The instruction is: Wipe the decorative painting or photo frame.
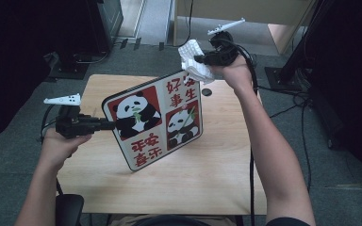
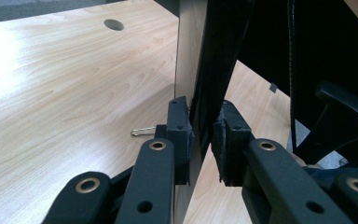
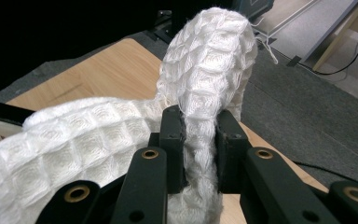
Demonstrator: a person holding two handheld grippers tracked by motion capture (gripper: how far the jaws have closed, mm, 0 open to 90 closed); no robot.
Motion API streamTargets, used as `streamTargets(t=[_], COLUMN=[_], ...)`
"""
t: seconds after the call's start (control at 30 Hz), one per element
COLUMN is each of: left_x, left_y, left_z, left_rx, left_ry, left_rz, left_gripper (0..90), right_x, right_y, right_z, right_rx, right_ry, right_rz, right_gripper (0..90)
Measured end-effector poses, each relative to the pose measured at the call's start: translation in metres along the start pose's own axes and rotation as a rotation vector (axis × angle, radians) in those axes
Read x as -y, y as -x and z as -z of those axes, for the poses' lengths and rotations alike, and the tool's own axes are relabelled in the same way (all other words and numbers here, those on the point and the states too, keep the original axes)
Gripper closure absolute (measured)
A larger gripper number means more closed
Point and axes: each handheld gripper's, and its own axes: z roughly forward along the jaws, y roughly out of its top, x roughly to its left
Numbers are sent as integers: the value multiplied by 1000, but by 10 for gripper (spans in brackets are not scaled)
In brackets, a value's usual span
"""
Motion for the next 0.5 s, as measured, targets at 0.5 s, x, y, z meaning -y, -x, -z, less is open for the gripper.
streamTargets(t=[0.5], left_x=[0], left_y=[-1], left_z=[0], left_rx=[-10], left_ry=[4], left_rz=[10], left_gripper=[782], right_x=[19], right_y=[1], right_z=[1], right_rx=[43], right_ry=[-20], right_rz=[24], right_gripper=[781])
